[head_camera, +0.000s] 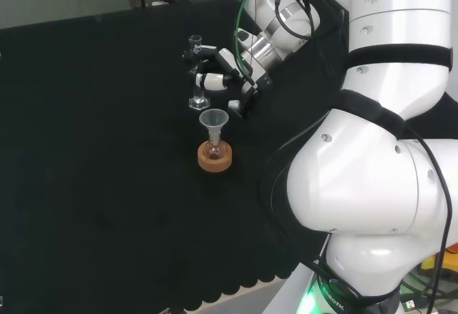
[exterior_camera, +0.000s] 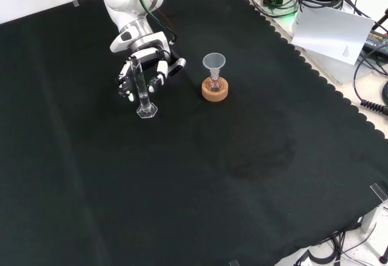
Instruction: Pick up the graduated cylinder.
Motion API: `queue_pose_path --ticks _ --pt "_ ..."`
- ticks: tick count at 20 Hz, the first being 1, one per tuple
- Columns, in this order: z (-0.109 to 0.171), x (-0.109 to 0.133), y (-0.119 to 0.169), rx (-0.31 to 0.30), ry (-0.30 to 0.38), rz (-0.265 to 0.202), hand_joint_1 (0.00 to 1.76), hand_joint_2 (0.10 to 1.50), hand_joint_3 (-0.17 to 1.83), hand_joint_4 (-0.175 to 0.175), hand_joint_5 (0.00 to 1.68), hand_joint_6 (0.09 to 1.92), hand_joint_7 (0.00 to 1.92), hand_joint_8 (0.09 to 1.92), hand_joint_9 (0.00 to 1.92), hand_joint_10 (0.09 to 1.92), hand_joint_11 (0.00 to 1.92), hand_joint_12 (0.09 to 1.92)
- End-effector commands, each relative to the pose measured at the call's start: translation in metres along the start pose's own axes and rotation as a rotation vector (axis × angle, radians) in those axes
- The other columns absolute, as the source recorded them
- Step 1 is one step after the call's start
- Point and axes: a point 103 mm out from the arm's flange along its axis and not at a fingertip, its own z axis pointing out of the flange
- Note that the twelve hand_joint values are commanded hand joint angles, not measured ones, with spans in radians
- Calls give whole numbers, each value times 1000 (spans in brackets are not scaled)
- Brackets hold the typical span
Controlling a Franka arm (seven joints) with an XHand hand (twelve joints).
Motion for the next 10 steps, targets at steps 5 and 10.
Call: queue_pose_path --ticks 5,10 --pt "-1 0 0 -11 -7 3 1009 885 534 -30 659 595 783 581 1122 243 990 957" --pt "-6 3 0 -10 -81 24 1084 1112 152 -91 840 1084 994 541 1255 175 1175 854"
